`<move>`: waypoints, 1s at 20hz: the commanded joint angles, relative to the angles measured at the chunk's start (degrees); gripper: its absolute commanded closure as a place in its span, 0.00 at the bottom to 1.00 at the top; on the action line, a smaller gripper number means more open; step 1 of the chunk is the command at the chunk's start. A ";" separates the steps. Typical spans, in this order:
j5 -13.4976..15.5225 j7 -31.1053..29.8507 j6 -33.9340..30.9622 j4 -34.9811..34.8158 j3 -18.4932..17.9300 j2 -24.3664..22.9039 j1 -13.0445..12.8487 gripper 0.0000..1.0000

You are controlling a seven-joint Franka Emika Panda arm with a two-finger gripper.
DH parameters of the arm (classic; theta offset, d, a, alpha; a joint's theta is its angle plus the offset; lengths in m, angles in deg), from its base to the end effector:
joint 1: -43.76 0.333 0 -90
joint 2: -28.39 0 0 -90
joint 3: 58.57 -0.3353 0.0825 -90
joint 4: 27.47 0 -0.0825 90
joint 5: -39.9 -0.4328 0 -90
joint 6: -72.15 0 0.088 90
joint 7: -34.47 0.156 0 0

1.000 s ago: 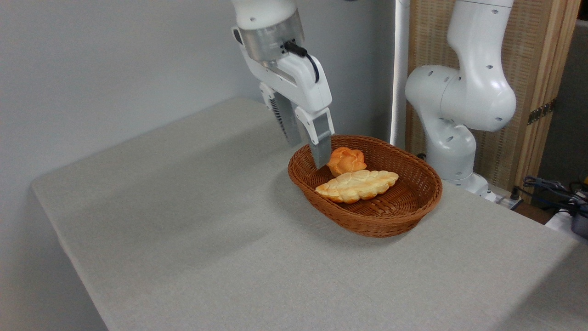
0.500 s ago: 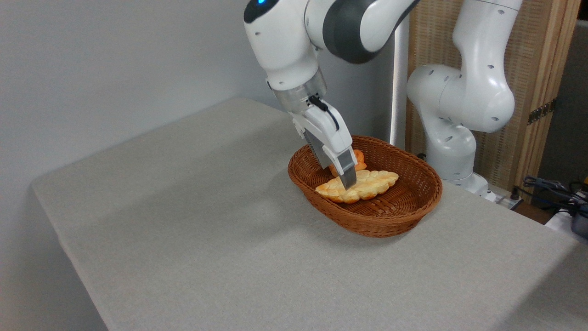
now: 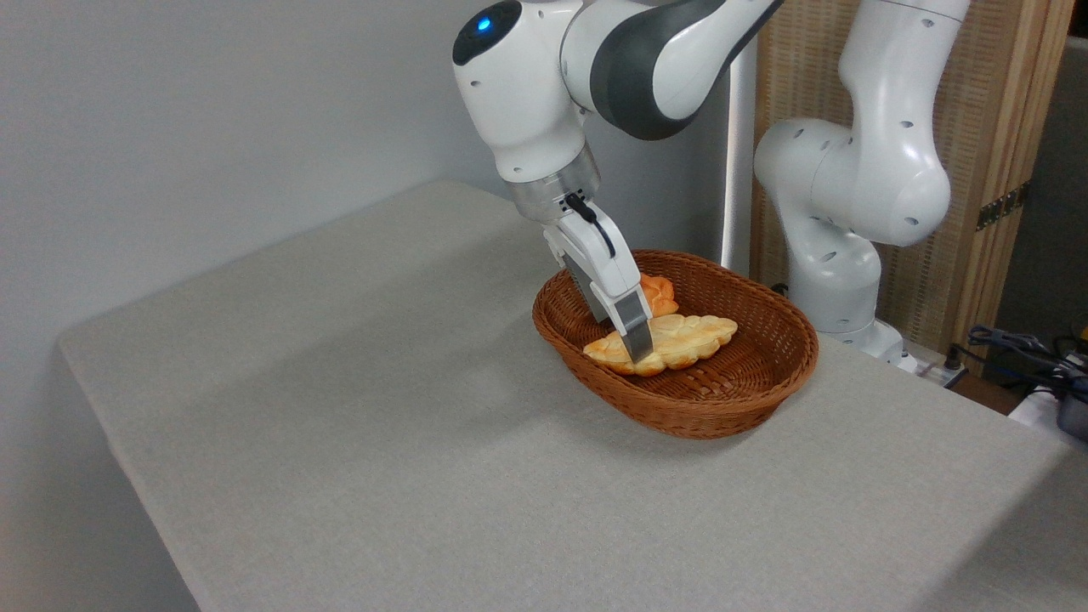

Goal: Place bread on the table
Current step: 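Lower the gripper onto the long pastry and close on it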

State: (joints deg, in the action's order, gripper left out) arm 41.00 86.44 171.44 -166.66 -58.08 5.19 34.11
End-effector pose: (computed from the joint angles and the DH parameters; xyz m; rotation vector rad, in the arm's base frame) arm 0.4016 -0.0744 0.3835 2.5728 -1.5369 -0.4027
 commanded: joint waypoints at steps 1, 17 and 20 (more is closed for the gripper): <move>-1.71 1.12 1.26 -1.26 -0.57 -1.06 -0.90 0.00; -4.61 1.04 3.01 -6.09 -0.05 -1.06 -1.08 0.08; -4.61 0.95 3.55 -6.62 -0.05 -1.06 -1.17 0.14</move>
State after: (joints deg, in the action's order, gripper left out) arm 37.33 86.76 173.31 -171.69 -57.88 5.18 33.42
